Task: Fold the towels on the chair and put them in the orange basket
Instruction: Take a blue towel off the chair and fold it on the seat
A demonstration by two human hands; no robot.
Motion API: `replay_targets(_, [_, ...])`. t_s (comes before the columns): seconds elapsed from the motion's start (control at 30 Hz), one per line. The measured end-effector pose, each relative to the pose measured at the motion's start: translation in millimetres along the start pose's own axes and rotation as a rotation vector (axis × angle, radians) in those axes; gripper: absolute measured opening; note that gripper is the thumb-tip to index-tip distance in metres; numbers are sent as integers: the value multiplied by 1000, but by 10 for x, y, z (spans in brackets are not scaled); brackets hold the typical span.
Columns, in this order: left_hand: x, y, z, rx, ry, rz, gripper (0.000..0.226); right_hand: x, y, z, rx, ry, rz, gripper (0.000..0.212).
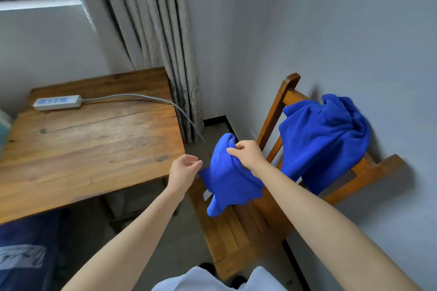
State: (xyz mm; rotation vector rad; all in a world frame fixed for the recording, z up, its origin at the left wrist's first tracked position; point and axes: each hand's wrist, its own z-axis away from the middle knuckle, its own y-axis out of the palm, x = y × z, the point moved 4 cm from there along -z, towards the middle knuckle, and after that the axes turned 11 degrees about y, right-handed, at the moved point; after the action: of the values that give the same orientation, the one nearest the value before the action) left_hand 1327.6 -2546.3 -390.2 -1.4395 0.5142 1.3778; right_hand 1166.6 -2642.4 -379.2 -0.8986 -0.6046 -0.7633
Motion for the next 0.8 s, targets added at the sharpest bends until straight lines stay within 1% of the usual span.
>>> replay_targets(0.07, [127,112,140,108,-49,14,27,26,-59,-12,-13,27,-69,46])
replay_targets(0.13, [201,239,211,231,-90,23,33,41,-100,-16,-26,23,-77,46])
replay_targets(0.17, [214,300,229,281,-95,30,33,44,-114,-15,-29,16,-73,45])
replay_targets(0.23, [196,389,258,317,-86,37,21,53,-132,-6,-39,1,-70,40])
replay_targets(0.27, [183,413,254,302,-77,31,14,63,-143,2,-48,-4,-69,37])
replay_targets(0.3, [176,427,240,269,-68,16,16,71,-155,9,-59,-8,-76,36])
replay_targets(0.37, [147,396,229,187,-47,-33,28,48,-178,11,-90,-7,-107,38])
replay_targets(0.4, [98,357,236,151,-21,-56,28,13,-203,13,-113,-5,-124,38])
replay_targets(0.43, [41,308,228,121,15,-85,25,-29,-215,21,-128,0,-147,33])
replay_targets(0.5, [-119,193,190,50,129,-194,15,-164,-194,49,-98,36,-163,10])
replay_targets(0.57, [-340,102,153,-28,238,-316,10,-351,-80,92,-35,63,-108,27])
replay_targets(0.63, [-548,73,105,-103,296,-401,8,-485,91,186,19,75,-44,33])
replay_targets(0.67, [-630,82,82,-123,304,-436,13,-539,192,239,54,80,-38,33])
replay_targets(0.73, [-712,103,11,-136,261,-407,20,-602,398,336,125,46,-35,36])
replay_targets(0.8, [-753,109,-68,-144,167,-280,19,-594,543,443,166,-41,-40,45])
